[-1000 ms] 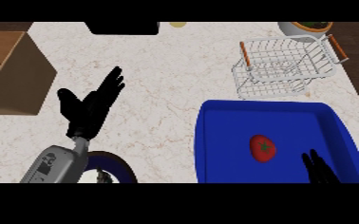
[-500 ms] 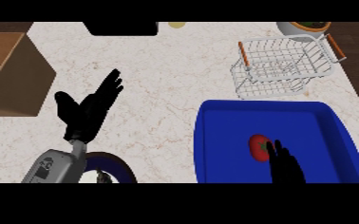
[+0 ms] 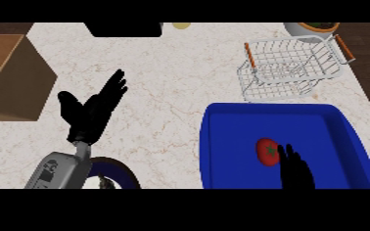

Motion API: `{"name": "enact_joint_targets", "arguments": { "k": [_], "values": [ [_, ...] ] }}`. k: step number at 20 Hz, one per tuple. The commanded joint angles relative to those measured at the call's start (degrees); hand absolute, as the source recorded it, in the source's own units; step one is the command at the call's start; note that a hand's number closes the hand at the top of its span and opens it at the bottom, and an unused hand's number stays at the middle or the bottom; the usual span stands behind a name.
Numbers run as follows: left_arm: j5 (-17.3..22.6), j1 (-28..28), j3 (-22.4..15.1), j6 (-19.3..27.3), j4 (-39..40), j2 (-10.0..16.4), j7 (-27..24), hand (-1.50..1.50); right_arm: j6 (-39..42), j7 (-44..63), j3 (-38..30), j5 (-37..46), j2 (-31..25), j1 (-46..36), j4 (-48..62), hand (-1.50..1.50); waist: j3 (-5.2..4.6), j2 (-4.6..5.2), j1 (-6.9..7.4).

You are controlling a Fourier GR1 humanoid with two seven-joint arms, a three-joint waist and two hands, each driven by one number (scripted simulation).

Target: Pick the tomato from the tray and place it in the tiered basket

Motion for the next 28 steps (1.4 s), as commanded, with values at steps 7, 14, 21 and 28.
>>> {"name": "enact_joint_targets", "arguments": {
  "k": [7,14,21,28],
  "values": [
    [-1.6,-2.8,4.0,-2.7,0.6,-1.3,3.4,0.00,-5.1,-4.9,-7.9,-7.3,-4.7,-2.0,5.5,-1.50,0.05,0.03,-0.04],
    [-4.6,3.7,4.0,-4.9,0.0,-2.8,-1.8,0.00,-10.4,-6.7,-6.8,-7.5,-0.8,-5.7,12.3,-1.50,0.04,0.04,0.12],
    [-6.0,3.5,4.2,-3.9,-3.6,-4.9,1.7,0.00,-7.9,-7.6,-11.7,-11.9,-1.0,-11.5,16.5,-1.50,0.04,0.05,0.19],
    [-6.5,3.2,5.1,-5.6,0.0,-5.3,-0.3,0.00,-11.0,-12.3,-15.6,-15.6,-0.3,-17.5,27.6,-1.50,0.06,0.14,0.40]
  ]
}}
